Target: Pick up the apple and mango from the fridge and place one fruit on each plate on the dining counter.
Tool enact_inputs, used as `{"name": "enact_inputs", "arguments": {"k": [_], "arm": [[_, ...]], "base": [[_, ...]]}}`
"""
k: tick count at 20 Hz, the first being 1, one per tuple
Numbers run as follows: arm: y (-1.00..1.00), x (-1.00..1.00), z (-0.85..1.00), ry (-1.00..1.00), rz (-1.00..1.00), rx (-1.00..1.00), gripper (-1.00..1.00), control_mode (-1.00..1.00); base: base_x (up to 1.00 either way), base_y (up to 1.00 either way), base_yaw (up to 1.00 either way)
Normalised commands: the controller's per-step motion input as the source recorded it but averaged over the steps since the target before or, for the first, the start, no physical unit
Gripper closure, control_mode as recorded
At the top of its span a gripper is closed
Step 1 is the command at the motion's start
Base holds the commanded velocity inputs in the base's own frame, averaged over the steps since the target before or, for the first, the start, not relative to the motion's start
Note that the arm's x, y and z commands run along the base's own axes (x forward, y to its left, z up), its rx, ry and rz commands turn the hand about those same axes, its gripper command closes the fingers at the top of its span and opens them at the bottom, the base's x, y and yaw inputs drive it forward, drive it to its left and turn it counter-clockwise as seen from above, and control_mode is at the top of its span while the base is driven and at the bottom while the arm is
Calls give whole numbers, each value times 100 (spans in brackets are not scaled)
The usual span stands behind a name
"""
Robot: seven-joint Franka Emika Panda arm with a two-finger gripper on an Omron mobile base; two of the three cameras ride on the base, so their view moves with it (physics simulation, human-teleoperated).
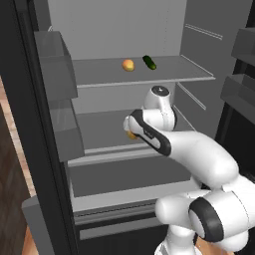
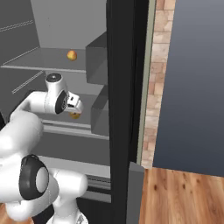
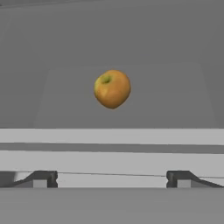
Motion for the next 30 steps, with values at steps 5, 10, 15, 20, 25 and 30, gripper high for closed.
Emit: {"name": "enact_inputs", "arguments": {"k": [5,10,15,20,25,30], "arm": [[0,45,-22,1,0,0,-100,-100],[0,36,-39,1,0,0,-100,-100],[1,29,-21,0,0,0,-100,-100],[2,27,-28,0,0,0,-100,-100],[3,30,-17,0,0,0,-100,-100],[11,33,-11,-1,0,0,-100,-100]], "base": [[0,0,0],[0,0,0],[0,0,0],[0,0,0],[0,0,0],[0,0,0]]}}
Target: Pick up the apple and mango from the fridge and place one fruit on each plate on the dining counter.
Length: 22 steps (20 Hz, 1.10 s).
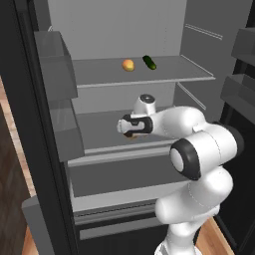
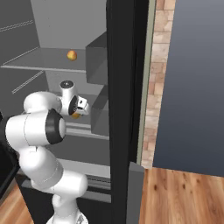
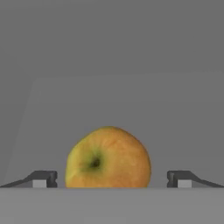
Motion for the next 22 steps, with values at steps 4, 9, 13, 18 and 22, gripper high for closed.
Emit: {"name": "enact_inputs", "arguments": {"k": [4,9,13,18,22], "arm": [[3,14,-13,-2,0,0,-100,-100],[5,0,-9,0,0,0,100,-100],[3,0,0,1,0,0,100,-100],[4,-12,6,0,0,0,100,-100],[25,-93,63,-3,1,-8,100,-100]], "base": [[0,0,0],[0,0,0],[0,0,0],[0,0,0],[0,0,0]]}}
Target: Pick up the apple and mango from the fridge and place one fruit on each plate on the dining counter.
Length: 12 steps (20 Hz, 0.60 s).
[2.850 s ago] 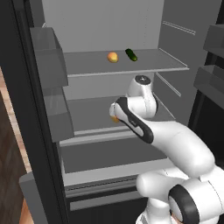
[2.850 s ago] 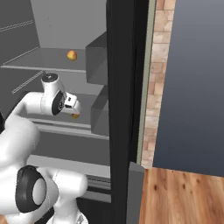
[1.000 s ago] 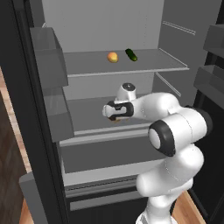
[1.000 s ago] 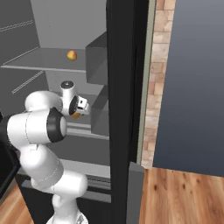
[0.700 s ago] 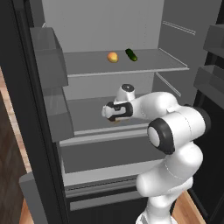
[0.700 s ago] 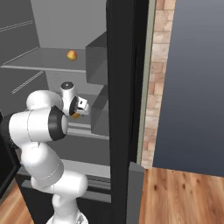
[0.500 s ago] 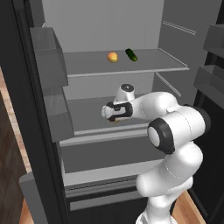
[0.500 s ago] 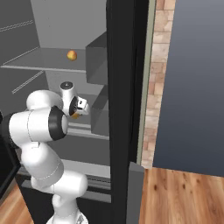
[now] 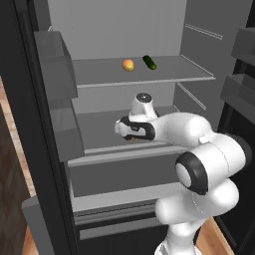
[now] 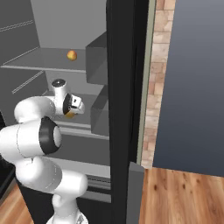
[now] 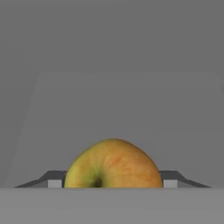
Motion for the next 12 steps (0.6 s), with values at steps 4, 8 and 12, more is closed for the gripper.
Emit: {"name": "enact_inputs", "arguments": {"k": [4,8,12], "arm": [[23,-100,98,-1,0,-7,100,-100],[10,-100,100,-2,0,-2,100,-100],[0,-87,100,-6,2,0,100,-100]], "base": [[0,0,0],[0,0,0],[0,0,0]]}}
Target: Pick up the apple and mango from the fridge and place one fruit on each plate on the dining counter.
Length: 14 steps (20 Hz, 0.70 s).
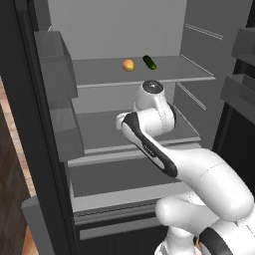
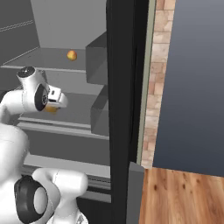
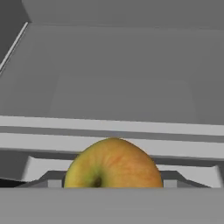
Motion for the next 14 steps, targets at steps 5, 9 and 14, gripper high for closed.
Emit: {"name": "enact_inputs", "arguments": {"k": [5,9,14], "arm": [[-3,-50,100,-5,0,0,100,-100],[0,-55,79,-13,0,0,100,-100],[-2,-72,50,-17,0,3,100,-100]], "base": [[0,0,0],[0,0,0],[0,0,0]]}}
